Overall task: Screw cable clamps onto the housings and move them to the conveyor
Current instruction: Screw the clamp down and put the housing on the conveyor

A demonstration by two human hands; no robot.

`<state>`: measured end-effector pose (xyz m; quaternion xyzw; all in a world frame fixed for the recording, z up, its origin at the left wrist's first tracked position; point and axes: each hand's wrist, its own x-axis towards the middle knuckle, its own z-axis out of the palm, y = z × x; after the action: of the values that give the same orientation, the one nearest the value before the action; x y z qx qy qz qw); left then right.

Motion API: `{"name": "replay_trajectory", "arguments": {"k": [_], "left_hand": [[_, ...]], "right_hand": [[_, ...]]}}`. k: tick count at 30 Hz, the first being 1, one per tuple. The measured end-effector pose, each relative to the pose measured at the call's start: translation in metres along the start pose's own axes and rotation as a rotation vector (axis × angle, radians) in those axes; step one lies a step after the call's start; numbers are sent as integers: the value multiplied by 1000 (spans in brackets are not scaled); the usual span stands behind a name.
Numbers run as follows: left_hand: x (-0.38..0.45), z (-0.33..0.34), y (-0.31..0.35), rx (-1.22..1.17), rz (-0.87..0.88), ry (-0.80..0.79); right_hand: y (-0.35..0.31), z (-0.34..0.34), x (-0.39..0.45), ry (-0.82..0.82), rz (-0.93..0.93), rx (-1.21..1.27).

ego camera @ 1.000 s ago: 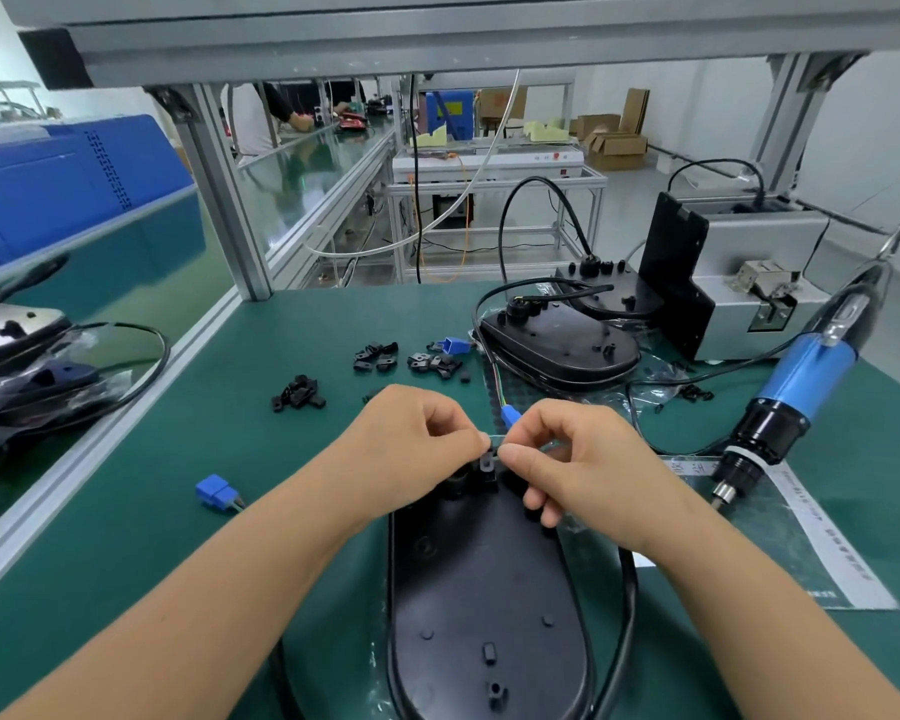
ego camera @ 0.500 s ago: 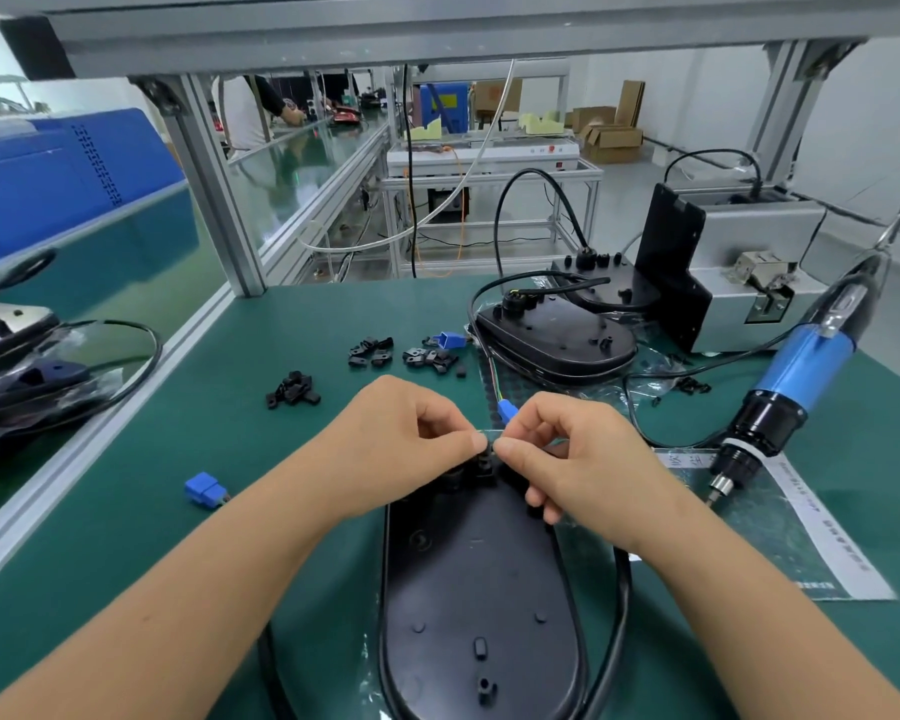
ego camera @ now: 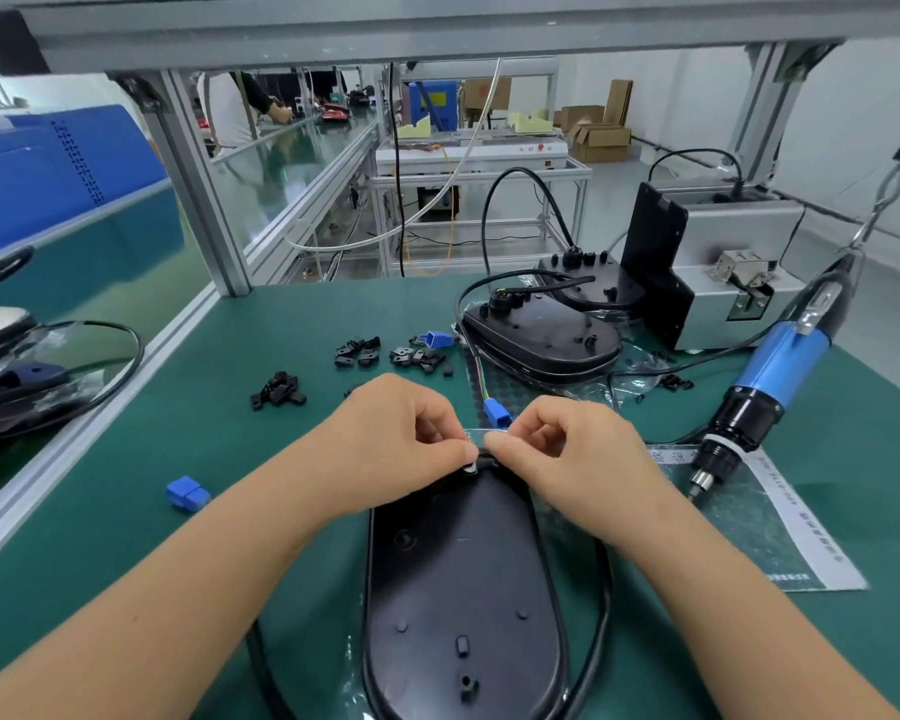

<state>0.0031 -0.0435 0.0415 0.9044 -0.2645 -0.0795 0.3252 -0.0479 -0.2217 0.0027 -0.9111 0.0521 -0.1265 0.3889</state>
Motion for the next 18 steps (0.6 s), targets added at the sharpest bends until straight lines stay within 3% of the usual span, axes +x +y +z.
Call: {"name": "replay_trajectory", "arguments": {"k": [4,7,10,18], "left_hand": [[12,-7,10,-73,-20,-61],[37,5,29,-51,17,37],[67,32,55,47,76,23],[131,94,95,348,126,-22]], "right_hand": [[10,-21,5,150,10,65],[21,-45,6,513,49,195],[35,-66,5,834,140,300],[59,-69,8,977,367,416]]}}
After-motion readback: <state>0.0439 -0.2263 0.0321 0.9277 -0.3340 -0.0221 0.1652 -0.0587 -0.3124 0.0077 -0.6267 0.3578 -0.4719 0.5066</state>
